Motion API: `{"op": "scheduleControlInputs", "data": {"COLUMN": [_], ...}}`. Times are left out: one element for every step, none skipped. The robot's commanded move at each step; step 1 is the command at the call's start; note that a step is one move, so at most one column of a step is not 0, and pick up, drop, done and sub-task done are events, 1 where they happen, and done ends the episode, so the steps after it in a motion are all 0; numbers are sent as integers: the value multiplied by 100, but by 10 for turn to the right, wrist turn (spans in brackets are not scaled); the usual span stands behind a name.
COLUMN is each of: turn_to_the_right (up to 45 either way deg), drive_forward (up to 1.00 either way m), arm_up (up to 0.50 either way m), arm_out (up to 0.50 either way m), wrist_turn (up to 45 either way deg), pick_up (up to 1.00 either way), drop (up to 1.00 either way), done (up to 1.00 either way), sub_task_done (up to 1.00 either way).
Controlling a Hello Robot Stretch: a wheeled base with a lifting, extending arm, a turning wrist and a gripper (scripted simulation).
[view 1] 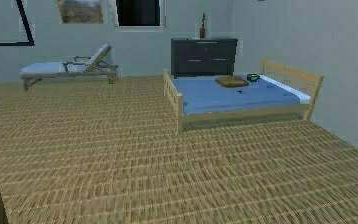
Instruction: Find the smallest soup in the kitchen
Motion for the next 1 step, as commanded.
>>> {"op": "scheduleControlInputs", "data": {"turn_to_the_right": [-90], "drive_forward": [0], "arm_up": [0], "arm_out": [0], "wrist_turn": [0], "pick_up": [0], "drop": [0], "done": [0], "sub_task_done": [0]}}
